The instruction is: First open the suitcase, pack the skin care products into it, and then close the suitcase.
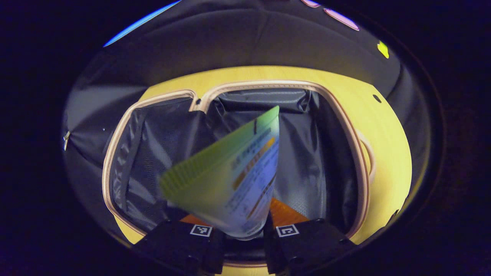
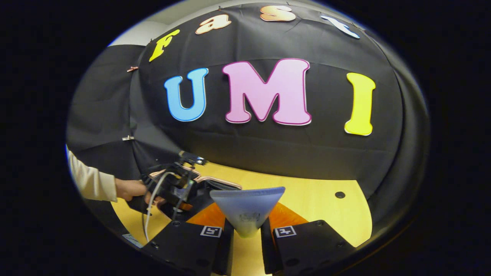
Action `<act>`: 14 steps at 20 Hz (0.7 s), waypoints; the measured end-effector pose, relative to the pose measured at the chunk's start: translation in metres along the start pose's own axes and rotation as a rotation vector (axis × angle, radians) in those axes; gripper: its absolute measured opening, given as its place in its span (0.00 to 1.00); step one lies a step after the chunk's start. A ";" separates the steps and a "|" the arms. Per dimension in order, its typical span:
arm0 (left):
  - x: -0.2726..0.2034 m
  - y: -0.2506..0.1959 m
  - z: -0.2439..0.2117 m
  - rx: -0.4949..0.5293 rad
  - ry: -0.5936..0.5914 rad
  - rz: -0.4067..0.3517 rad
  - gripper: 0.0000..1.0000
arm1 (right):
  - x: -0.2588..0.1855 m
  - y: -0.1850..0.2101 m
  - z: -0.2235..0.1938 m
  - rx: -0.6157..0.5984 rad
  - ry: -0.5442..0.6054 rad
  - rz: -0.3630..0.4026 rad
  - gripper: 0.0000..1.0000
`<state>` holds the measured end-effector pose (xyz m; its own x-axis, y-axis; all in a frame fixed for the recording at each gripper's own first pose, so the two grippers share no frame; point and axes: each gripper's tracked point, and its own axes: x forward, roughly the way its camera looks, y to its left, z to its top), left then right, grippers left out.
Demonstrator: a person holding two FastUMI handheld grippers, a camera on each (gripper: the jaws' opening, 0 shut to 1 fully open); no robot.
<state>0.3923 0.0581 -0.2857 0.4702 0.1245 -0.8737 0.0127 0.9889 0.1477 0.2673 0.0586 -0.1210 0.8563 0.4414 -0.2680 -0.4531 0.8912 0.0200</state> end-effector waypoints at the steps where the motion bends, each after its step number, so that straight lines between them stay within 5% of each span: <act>1: 0.007 0.001 -0.003 0.022 0.035 0.022 0.46 | 0.001 0.007 0.000 -0.003 0.002 0.012 0.35; 5: 0.007 0.014 0.012 0.058 -0.005 0.071 0.53 | 0.011 0.022 -0.008 0.009 0.038 0.032 0.35; 7: -0.001 0.011 0.018 0.021 -0.058 0.053 0.70 | 0.018 0.022 -0.014 0.023 0.068 0.025 0.35; 10: -0.052 0.015 0.040 -0.071 -0.308 0.019 0.83 | 0.032 0.024 -0.017 0.042 0.098 0.016 0.34; 11: -0.076 0.024 0.041 -0.104 -0.384 0.032 0.98 | 0.037 0.027 -0.019 0.046 0.113 0.018 0.34; 14: -0.143 0.059 0.022 -0.162 -0.543 0.092 0.98 | 0.061 0.047 -0.029 0.080 0.171 0.042 0.34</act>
<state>0.3451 0.0973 -0.1421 0.8496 0.1938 -0.4905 -0.1648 0.9810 0.1021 0.2915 0.1242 -0.1648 0.7795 0.4601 -0.4251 -0.4604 0.8809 0.1093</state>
